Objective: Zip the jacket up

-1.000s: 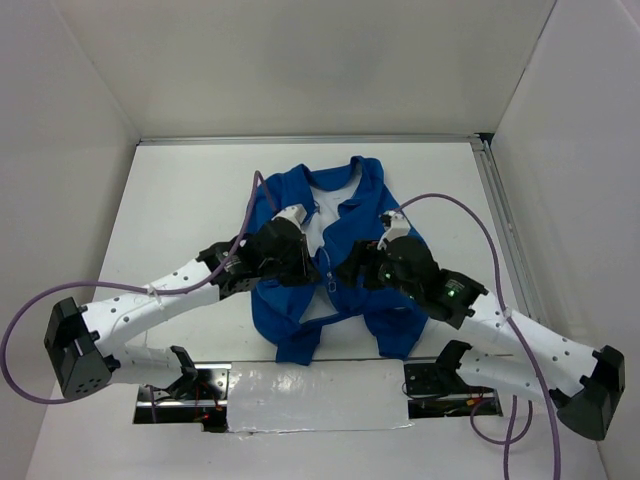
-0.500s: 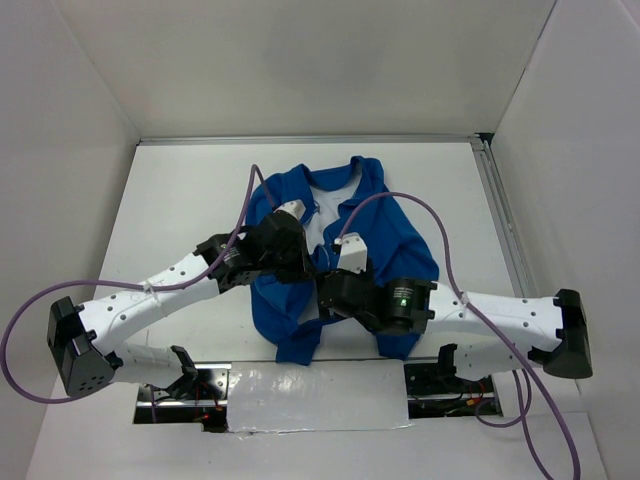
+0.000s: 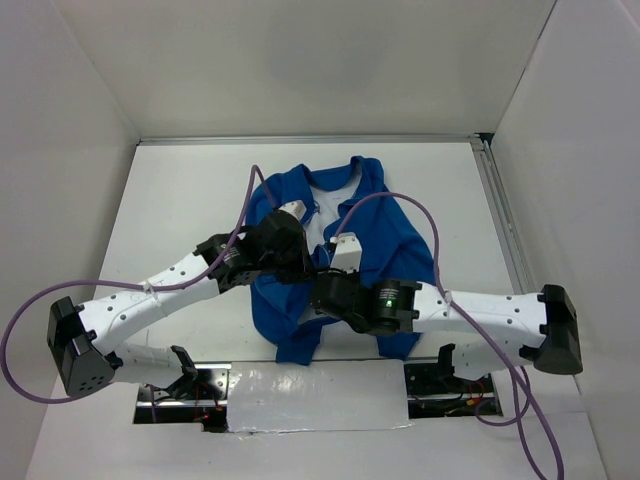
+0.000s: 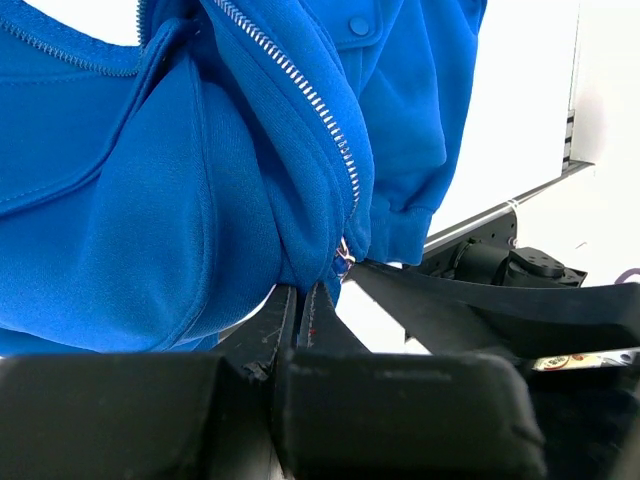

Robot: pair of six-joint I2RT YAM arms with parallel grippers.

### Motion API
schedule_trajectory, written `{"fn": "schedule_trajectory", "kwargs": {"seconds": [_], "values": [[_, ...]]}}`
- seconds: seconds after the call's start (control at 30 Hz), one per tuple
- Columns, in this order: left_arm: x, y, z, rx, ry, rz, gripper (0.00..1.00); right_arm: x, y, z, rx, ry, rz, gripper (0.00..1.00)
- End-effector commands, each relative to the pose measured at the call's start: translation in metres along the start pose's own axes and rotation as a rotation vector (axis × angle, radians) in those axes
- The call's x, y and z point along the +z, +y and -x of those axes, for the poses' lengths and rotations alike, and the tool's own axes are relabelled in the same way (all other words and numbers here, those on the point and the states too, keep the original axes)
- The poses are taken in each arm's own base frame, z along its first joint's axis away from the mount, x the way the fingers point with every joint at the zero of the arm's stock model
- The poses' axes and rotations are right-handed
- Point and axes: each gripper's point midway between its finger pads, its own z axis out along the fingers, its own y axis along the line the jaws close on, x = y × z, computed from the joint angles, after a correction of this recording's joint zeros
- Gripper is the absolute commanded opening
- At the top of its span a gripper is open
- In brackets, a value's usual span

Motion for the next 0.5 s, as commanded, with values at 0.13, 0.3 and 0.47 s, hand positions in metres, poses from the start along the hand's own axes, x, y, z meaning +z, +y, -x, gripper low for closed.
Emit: {"fn": "schedule_trajectory", "kwargs": {"seconds": [0.13,0.3,0.47], "values": [[-0.01,-0.015,0.005,0.005,-0.02,-0.075,0.0,0.007,0.006,0.02,0.072,-0.072,-0.029,0.48],[-0.005,-0.01,0.004,0.013,-0.013,-0.052,0.0,0.003,0.007,0.028,0.088,-0.1,-0.002,0.16],[-0.001,-0.001,0.0,0.021,-0.008,-0.018,0.0,-0.002,0.006,0.03,0.062,-0.091,0.005,0.06]]}}
